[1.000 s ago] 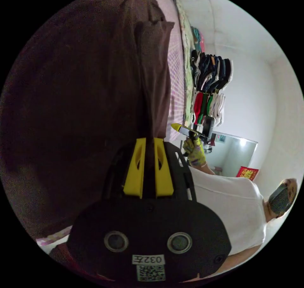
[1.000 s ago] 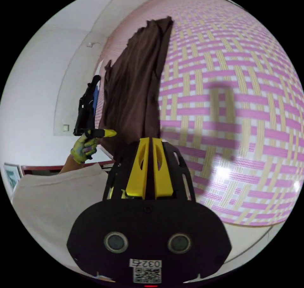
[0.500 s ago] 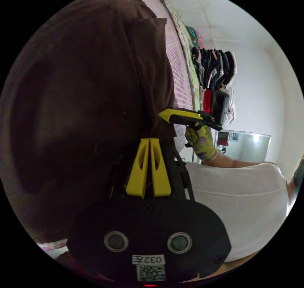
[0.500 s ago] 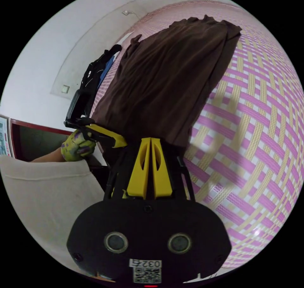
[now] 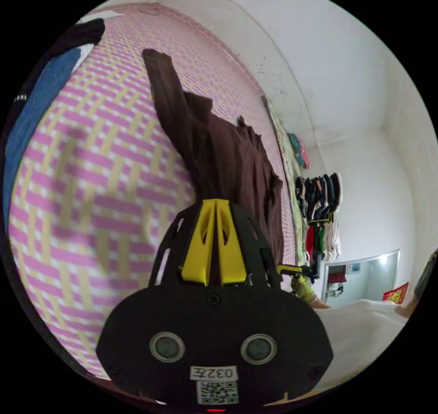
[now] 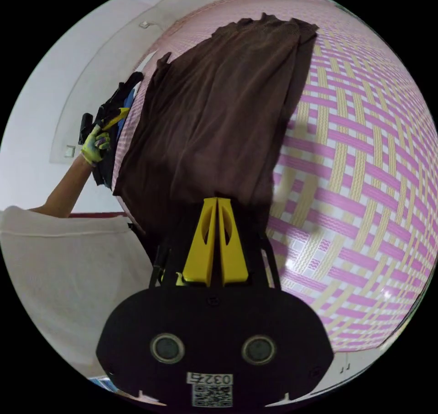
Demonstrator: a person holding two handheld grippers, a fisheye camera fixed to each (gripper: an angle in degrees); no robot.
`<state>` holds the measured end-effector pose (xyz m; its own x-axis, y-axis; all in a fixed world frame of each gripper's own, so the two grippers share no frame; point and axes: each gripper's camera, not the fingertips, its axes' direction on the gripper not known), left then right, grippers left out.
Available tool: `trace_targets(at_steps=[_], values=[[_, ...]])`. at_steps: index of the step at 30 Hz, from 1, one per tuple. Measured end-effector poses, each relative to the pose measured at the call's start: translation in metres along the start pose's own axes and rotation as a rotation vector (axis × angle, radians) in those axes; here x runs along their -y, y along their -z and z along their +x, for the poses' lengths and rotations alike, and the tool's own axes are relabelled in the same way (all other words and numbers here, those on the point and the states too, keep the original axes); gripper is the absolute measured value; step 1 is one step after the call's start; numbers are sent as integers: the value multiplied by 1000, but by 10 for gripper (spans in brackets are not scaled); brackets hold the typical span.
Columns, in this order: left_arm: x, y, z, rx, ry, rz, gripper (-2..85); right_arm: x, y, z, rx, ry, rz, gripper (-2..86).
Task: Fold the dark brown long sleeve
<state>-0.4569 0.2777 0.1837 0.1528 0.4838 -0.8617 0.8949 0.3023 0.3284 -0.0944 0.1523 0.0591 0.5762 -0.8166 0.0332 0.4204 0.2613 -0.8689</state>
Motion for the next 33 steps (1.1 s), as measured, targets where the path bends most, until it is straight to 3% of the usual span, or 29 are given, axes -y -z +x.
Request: trace_targets(at_steps=[7,13,18,23,26,33], values=[[161,30,-75,70,-43,-4,-7,14,-4,-30,-99,-200,-18,-10],[283,25,-128,143,53,-5,18,31,-11,-62,-246,-284,-62,-10],[346,12,-151,306,91,-17,51,39,-11,-66,-235,-376,-68,-10],[373,4,-165,415,79,-8,24,52,-14,-76,-278,-405,-120,-10],[370,13,-178,378,79,28,-8,55,-15,-79,-284,-425,-124,-10],[266,153,-239,-21,57,358,-15,58,-14,-83,-282,-449,-123,-10]])
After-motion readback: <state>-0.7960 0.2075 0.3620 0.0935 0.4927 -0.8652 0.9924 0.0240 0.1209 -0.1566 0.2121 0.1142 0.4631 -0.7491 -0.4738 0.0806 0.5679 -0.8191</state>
